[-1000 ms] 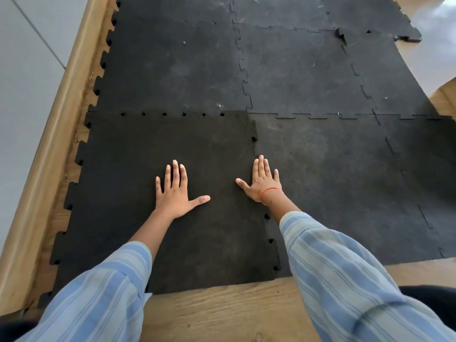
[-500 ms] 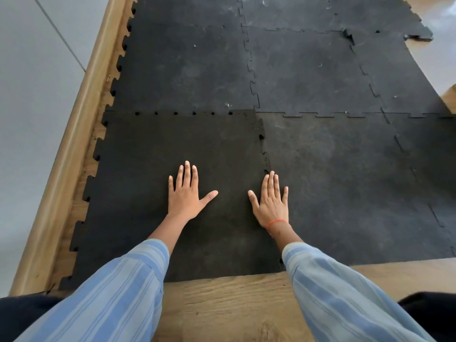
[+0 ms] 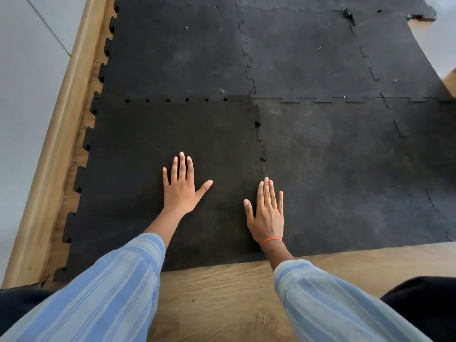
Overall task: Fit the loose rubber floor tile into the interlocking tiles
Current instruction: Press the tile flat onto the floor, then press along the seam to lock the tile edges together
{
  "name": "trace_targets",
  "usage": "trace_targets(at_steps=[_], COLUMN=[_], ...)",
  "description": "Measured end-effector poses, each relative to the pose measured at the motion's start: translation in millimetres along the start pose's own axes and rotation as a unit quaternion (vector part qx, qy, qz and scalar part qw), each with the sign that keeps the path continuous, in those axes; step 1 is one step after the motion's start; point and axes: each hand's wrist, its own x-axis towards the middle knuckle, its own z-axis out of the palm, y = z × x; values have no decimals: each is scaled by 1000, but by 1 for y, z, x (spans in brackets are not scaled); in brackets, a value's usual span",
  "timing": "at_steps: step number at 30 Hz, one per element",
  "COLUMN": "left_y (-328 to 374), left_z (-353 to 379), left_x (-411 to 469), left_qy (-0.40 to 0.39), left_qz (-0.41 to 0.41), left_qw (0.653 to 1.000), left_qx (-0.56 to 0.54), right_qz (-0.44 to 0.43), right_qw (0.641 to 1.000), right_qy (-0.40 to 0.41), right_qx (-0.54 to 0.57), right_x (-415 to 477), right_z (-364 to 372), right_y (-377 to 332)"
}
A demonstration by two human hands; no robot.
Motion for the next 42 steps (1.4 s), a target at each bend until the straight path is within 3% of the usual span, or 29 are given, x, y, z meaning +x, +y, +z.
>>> trace_targets(at_steps=[5, 9, 15, 18, 22, 26, 30, 35, 42], left_y=[1, 4, 9, 23, 39, 22, 8, 8, 36], left_z=[-1, -17, -54, -68, -63, -41, -28, -29, -54], left_x=[0, 6, -6, 0, 19, 25, 26, 30, 51], left_qy=[-23, -97, -216, -177, -49, -22, -19, -50, -166], left_qz=[-1, 1, 17, -31, -65, -47, -20, -32, -103], left_qw=[1000, 995, 976, 981, 991, 996, 999, 998, 980], left_qx=[10, 4, -29, -77, -104, -65, -21, -14, -47], right_qz=[22, 76, 174, 202, 155, 116, 118, 134, 104], right_qw=[999, 997, 967, 957, 979, 987, 988, 981, 978], right_qy=[23, 14, -186, -209, -126, -92, -61, -131, -172], right_qx=[-10, 13, -31, 4, 44, 67, 77, 49, 55], right_x=[-8, 4, 36, 50, 79, 106, 139, 156, 161], right_z=[1, -10, -63, -87, -85, -66, -44, -19, -24], right_y=[-4, -19, -60, -77, -81, -75, -71, -77, -65])
